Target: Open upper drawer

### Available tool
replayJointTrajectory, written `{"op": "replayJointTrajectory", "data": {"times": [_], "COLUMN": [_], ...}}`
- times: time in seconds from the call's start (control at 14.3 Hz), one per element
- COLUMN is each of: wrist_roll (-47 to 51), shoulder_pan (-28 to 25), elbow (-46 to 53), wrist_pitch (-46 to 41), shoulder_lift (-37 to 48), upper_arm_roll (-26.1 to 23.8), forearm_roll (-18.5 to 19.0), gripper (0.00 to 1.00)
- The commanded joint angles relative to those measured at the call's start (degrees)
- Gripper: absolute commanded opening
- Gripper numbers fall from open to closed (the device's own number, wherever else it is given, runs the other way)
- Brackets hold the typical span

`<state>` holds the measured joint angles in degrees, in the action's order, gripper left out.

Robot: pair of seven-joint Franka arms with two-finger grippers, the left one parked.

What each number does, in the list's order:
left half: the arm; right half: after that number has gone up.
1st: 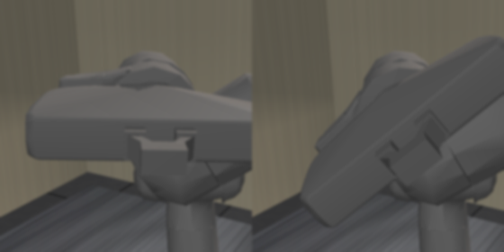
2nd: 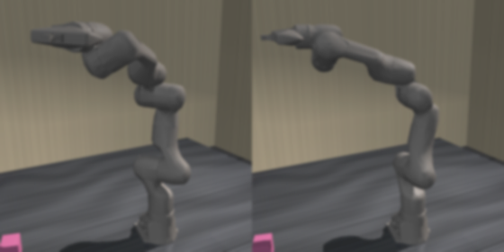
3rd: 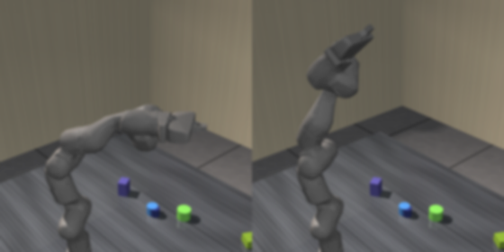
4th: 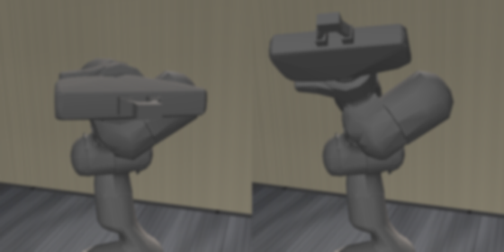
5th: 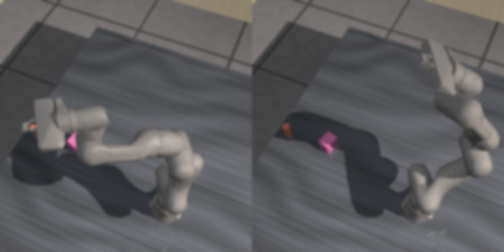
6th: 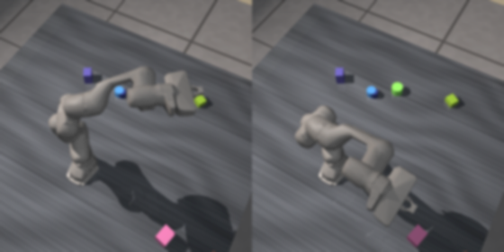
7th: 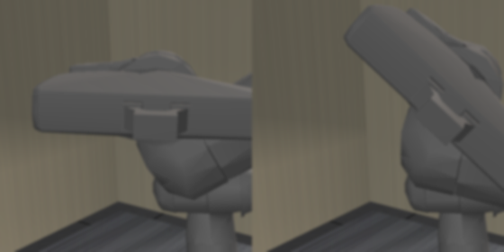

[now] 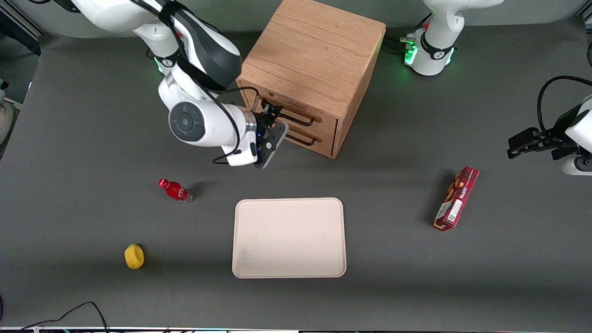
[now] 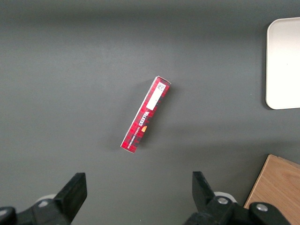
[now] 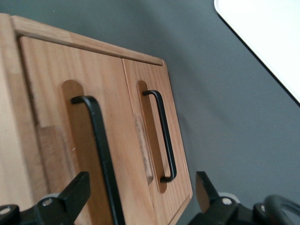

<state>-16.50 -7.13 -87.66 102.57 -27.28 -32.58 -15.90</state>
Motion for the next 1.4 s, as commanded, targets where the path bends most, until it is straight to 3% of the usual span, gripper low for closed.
{"op": "replayJointTrajectory", "data": {"times": [0.0, 1.12, 1.33], "wrist_roll": [-0.8, -0.7, -1.2], "shoulder_pan": [-0.7, -1.5, -1.0], "elbow": [0.5, -4.8, -4.0], "wrist_pitch": [0.6, 5.8, 5.9], "shoulder_lift": [-1.5, -2.2, -3.7], "upper_arm_roll": [-0.5, -1.7, -1.6], "forearm_roll": [-0.2, 0.0, 3.2], "gripper": [1.00, 1.00, 1.00]}}
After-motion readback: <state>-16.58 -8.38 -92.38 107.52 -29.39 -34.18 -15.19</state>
